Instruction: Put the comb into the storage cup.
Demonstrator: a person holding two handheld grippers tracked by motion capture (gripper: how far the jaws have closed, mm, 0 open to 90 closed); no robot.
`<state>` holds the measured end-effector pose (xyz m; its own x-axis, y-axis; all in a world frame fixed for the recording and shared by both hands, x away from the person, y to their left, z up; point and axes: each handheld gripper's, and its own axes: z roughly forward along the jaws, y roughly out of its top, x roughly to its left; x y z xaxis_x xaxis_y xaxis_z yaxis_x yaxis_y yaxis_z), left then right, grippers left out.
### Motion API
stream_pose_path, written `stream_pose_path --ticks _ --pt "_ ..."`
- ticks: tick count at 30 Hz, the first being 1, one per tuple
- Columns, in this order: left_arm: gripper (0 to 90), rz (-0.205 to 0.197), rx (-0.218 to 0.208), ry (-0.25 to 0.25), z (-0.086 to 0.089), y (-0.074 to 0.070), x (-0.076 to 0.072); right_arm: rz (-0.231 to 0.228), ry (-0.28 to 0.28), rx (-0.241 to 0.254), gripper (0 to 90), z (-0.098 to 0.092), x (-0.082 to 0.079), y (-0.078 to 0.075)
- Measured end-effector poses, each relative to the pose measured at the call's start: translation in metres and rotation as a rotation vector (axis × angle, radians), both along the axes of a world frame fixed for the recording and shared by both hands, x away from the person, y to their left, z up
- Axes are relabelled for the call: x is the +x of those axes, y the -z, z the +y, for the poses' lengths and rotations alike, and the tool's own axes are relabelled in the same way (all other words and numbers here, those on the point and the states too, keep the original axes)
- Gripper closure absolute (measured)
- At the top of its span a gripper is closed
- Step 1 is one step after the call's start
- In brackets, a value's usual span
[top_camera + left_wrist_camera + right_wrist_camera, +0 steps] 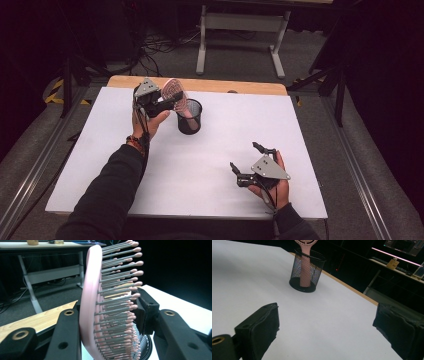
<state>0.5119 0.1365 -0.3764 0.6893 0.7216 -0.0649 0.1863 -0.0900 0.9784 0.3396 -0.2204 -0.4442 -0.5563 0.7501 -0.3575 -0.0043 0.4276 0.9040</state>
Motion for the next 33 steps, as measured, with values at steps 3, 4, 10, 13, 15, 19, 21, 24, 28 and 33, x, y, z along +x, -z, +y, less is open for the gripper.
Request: stream_pose_path --ticks 3,4,10,13,15,19,21,24,28,33 --pt "51.3 -0.001 0.013 -0.012 0.002 0.001 0.0 0.004 0.001 -0.002 6.6 0.0 0.0 0.0" --pt "50.9 0.002 0.019 -0.014 0.003 0.001 0.0 0.003 0.001 -0.002 6.6 0.0 0.0 0.0" --pt "48.8 0.003 0.025 -0.028 0.006 0.0 0.0 -0.006 0.022 0.014 7.3 -0.002 0.0 -0.001" --pt "47.2 0.002 0.035 -0.036 0.008 0.001 0.001 -0.001 0.024 0.014 7.3 -0.003 0.001 -0.001" --pt "48.1 0.005 0.04 -0.038 0.011 0.001 0.001 -0.005 0.024 0.005 7.4 -0.002 0.0 -0.001" --pt "48.6 0.02 0.047 -0.044 0.014 0.002 0.002 -0.017 0.033 0.008 7.5 -0.002 -0.001 -0.002" --pt "48.7 0.024 0.046 -0.04 0.016 0.003 0.003 -0.018 0.037 0.007 7.5 -0.002 -0.001 -0.002" --pt "49.8 0.025 0.056 -0.041 0.018 0.003 0.003 -0.02 0.04 0.007 7.6 -0.003 -0.001 -0.002" --pt "49.7 0.024 0.071 -0.05 0.02 0.002 0.004 -0.032 0.054 -0.016 7.7 -0.001 -0.001 -0.002" --pt "48.8 0.021 0.083 -0.05 0.023 0.001 0.004 -0.029 0.051 -0.021 7.8 0.0 -0.001 -0.001"
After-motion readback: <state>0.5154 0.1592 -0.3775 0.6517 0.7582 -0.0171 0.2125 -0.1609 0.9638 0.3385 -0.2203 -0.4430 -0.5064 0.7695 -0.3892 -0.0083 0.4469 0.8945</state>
